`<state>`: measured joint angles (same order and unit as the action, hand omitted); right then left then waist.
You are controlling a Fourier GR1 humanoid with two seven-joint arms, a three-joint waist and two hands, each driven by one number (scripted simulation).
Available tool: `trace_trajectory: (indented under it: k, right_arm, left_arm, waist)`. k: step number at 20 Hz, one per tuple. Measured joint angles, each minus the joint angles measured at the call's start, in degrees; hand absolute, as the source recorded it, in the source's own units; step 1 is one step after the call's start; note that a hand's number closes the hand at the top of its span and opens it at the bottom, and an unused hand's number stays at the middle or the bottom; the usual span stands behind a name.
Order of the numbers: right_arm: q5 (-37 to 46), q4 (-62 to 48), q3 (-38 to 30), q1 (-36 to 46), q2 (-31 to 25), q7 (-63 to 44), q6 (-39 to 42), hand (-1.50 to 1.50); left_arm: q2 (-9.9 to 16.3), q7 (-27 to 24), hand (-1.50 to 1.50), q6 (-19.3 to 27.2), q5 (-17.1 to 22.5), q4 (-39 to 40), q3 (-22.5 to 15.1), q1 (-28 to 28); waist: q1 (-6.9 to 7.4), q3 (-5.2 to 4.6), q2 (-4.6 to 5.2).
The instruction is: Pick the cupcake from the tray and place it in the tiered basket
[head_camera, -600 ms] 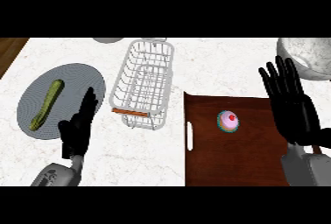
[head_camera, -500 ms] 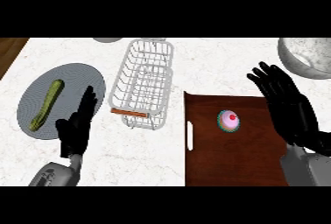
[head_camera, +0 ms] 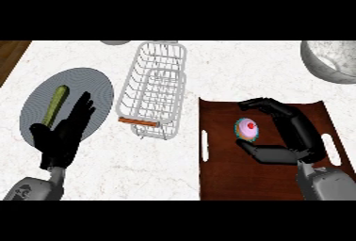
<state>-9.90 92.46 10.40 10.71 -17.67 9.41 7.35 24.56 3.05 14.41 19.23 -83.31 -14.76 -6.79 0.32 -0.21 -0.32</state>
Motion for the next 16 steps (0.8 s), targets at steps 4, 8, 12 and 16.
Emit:
trace_trajectory:
  k: [4, 8, 12, 16]
  right_arm:
    - [6.31, -0.16, 0.55, -0.32, -0.98, 3.16, -1.42, -1.5]
    - [12.61, 3.58, -0.45, 1.86, -7.39, 1.29, -1.27, -1.5]
    - [19.78, 7.77, 0.05, 4.57, -16.38, -3.74, 1.97, -1.5]
    - [24.28, 11.62, 3.77, 6.26, -25.18, -9.45, 10.74, -1.5]
  left_arm:
    - [1.88, 2.43, 0.0, -3.11, 1.89, -2.41, 2.26, 0.79]
    - [2.45, 2.45, 0.0, -4.16, 2.39, -2.88, 3.27, 1.81]
    - [2.1, 3.11, 0.0, -3.71, 2.05, -3.61, 2.99, 2.36]
    - [2.69, 3.4, 0.0, -4.17, 2.31, -4.24, 3.63, 2.54]
  waist:
    - [-0.07, 0.15, 0.16]
    - [-0.39, 0.13, 0.06]
    - [-0.65, 0.05, -0.14]
    - [-0.53, -0.04, -0.21]
